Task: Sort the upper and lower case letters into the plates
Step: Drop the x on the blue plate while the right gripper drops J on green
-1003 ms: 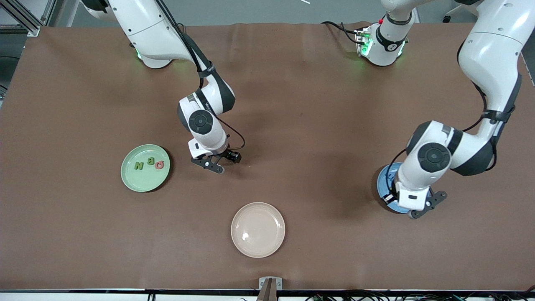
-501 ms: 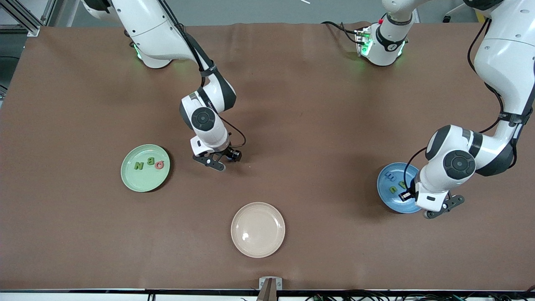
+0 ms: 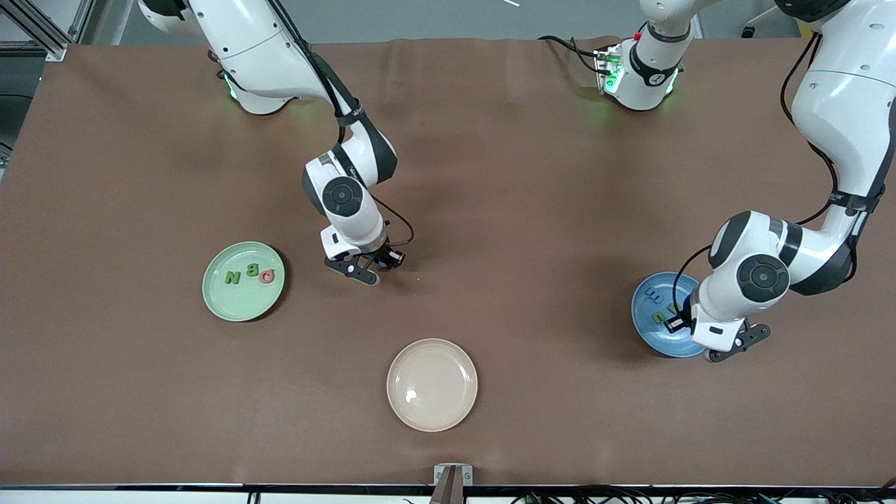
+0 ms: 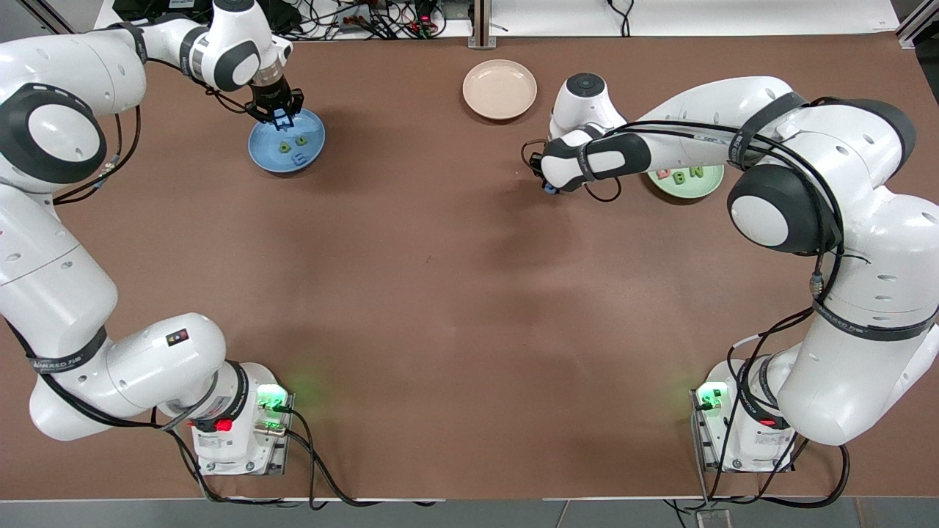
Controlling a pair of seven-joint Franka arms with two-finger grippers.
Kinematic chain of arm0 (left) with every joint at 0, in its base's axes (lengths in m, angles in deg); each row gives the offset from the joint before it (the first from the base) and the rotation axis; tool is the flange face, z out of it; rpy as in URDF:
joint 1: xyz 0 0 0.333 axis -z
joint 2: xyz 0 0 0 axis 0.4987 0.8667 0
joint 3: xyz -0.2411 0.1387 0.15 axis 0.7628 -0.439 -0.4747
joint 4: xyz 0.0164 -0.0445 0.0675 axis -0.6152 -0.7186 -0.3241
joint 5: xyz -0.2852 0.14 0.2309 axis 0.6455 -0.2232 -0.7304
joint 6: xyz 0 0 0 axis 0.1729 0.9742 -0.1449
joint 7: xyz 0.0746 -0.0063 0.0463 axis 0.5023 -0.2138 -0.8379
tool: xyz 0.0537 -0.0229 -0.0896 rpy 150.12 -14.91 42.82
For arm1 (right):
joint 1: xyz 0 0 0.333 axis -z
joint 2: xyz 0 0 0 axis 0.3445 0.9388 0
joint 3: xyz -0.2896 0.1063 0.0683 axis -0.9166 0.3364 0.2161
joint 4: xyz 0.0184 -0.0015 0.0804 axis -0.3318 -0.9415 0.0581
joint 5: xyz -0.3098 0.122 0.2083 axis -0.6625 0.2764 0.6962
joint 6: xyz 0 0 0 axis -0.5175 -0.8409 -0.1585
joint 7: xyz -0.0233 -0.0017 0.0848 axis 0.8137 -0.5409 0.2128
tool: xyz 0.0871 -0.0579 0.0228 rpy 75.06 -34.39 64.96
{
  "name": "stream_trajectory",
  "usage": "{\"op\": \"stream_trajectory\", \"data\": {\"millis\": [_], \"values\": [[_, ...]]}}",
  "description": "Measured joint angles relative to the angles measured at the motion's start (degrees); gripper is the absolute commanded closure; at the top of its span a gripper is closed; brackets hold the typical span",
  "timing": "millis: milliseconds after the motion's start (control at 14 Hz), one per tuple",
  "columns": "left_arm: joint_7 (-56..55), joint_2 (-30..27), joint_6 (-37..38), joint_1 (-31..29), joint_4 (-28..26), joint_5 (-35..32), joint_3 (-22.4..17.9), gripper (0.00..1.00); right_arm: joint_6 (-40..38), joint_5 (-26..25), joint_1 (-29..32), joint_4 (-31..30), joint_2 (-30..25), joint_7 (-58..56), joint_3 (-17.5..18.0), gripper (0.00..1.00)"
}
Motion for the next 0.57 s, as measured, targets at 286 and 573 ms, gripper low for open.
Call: {"op": "stream_trajectory", "data": {"millis": [286, 573], "values": [[0.0, 0.04, -0.08, -0.93, -0.01, 0.0, 0.09, 0.0, -0.71, -0.03, 0.44, 0.25, -0.04, -0.89, -0.77, 0.98], [0.03, -2.52, 3.81, -1.15, 2.22, 0.0, 3.03, 0.0, -8.15, -0.06, 8.38, 2.71, -3.42, -13.7, -1.61, 0.98]]}}
